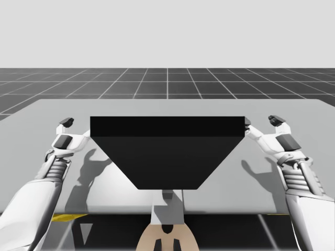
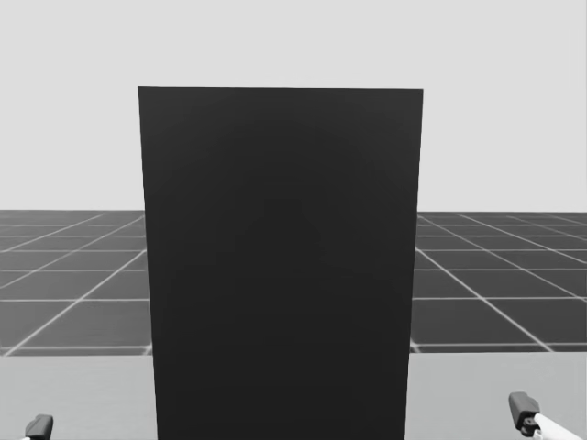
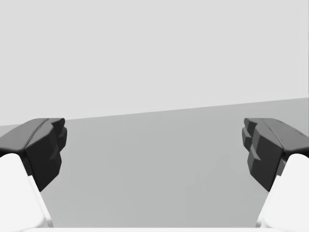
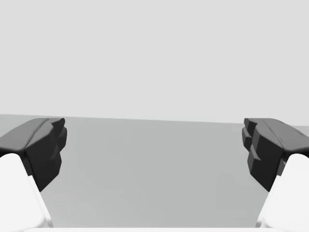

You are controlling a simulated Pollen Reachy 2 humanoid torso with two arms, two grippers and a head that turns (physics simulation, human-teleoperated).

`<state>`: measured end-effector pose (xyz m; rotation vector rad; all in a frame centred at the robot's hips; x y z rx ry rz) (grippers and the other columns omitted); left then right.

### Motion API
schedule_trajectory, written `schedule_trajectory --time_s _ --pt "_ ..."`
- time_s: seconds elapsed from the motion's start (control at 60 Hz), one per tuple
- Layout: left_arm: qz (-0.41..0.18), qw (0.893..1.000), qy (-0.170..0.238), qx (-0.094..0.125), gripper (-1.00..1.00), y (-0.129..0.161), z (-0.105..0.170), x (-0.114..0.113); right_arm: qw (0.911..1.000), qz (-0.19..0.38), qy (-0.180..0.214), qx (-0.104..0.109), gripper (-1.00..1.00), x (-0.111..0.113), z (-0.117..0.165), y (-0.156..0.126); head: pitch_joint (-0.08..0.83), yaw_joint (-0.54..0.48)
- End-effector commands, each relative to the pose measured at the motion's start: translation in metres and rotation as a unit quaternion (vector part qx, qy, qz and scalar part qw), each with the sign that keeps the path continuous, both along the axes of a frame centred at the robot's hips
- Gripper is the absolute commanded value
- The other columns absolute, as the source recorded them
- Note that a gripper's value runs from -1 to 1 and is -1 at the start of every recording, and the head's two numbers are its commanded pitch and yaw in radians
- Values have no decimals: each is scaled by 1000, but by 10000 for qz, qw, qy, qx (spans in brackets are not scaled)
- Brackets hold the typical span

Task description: Reach around the screen and pick up the object behind it.

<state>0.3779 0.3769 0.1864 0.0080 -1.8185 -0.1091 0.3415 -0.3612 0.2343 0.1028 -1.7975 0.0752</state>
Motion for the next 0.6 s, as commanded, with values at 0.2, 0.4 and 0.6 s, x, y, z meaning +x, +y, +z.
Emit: schedule_trajectory --time_s 0.2,0.4,0.6 --pt "-479 9982 300 176 -1000 -4 -2 -3 9931 899 372 -655 -1000 -5 -12 13 0 -26" --pt "-2375 9684 508 565 -1000 -15 3 -34 9767 1995 303 -726 -1000 -22 -17 12 15 -26" --pt "-3326 9380 526 823 -1000 -23 12 -61 9612 2701 129 -549 -1000 -36 -22 7 29 -20"
